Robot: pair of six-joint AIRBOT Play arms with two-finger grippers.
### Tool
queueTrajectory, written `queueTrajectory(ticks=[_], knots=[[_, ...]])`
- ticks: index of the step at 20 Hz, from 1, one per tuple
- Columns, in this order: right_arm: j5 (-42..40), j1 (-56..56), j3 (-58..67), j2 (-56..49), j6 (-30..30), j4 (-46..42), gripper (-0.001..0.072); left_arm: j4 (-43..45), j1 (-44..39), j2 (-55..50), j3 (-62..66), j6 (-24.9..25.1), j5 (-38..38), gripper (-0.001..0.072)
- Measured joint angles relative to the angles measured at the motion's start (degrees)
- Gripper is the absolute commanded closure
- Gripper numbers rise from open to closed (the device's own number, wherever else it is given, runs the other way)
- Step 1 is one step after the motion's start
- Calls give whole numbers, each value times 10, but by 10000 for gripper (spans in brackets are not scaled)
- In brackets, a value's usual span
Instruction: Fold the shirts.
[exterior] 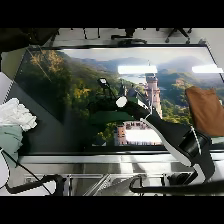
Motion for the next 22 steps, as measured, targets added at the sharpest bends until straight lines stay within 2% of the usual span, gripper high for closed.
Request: queueTrajectory(ticks=[2,5,10,12,16,22], knots=[[8,-13,1,28,-4,-14,186,0,4,9,-20,10,-4,687],[64,-89,1,91,-4,-28,186,-1,7,14,-36,21,-6,687],[220,-282,-2,144,92,-103,174,-1,8,17,-43,27,-13,687],[290,-343,-16,134,123,-137,40,-2,8,17,-44,27,-18,688],[368,-396,-51,78,143,-166,40,-2,8,17,-45,28,-22,687],[389,-367,-64,1,120,-139,44,-1,8,17,-45,28,-23,687]])
